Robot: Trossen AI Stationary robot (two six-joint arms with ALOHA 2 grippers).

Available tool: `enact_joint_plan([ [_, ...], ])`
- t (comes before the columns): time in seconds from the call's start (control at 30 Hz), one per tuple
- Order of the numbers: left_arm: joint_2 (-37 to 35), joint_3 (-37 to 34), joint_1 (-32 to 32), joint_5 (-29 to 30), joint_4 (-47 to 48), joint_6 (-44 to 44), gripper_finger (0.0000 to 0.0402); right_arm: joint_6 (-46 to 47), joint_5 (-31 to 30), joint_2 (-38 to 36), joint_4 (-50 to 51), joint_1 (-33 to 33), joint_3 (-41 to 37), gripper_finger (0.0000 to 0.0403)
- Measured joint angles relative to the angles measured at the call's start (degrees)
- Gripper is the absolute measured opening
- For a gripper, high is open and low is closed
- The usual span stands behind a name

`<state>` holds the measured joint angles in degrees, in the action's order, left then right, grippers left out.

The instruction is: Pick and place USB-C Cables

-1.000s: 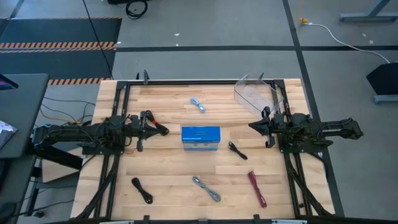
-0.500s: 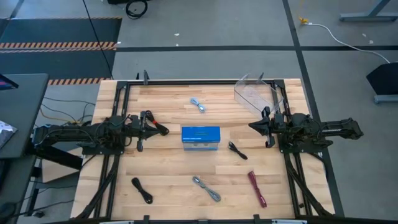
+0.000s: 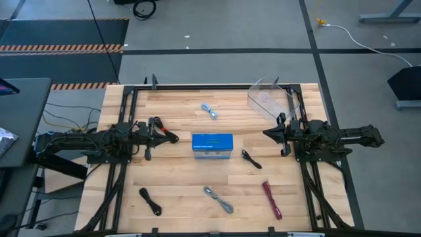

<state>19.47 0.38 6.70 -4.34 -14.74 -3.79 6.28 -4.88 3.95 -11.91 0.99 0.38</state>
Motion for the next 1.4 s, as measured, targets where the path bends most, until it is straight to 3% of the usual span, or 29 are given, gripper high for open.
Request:
enact_joint_plan([
  [0.4,0.0,0.0,0.0,0.0,0.0,0.0,0.002,0.2,0.0,0.0,0.0,0.0,0.0,0.0016],
  [0.67,0.0,0.0,0.0,0.0,0.0,0.2,0.0021,6.0,0.0,0.0,0.0,0.0,0.0,0.0016],
  [0.9,0.0,0.0,0.0,0.8,-2.1,7.5,0.0021,6.0,-0.1,0.0,-1.4,0.0,0.0,0.0016],
  [1.4,0.0,0.0,0.0,0.9,-6.4,1.4,0.0021,6.2,-0.6,0.0,-3.4,0.0,0.0,0.0017],
])
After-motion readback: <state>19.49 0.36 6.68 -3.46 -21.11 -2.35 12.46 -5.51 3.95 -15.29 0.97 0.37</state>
